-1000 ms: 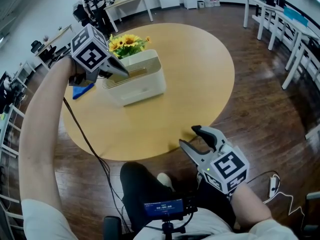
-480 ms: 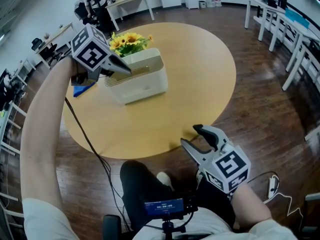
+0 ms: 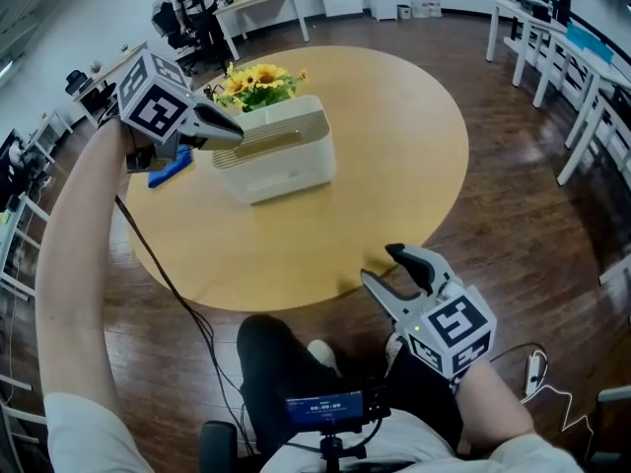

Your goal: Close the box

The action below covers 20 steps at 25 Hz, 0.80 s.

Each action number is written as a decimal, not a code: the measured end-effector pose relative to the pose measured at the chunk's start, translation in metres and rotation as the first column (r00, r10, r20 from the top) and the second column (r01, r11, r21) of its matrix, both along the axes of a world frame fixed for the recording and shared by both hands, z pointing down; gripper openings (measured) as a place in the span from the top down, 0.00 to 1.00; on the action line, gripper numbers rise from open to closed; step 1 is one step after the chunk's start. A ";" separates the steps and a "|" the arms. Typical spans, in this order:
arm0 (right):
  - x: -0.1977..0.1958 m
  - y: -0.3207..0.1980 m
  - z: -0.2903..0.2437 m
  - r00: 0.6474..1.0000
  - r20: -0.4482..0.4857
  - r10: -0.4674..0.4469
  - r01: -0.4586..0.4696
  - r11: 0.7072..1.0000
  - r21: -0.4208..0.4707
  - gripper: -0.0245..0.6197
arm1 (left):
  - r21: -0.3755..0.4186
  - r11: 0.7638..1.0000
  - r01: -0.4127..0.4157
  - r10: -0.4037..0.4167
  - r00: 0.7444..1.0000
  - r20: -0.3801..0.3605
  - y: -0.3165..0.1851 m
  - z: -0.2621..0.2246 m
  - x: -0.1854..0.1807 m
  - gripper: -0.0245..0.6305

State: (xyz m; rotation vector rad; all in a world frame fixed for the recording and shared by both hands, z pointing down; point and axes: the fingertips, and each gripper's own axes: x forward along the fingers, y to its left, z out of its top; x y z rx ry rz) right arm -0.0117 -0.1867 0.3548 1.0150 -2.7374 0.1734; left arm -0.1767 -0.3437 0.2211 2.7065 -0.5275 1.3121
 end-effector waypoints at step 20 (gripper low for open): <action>0.026 -0.017 -0.039 0.995 0.017 0.096 -0.097 0.993 0.064 0.63 | 0.379 0.613 0.694 -0.408 0.688 -0.600 0.141 0.005 -0.092 0.93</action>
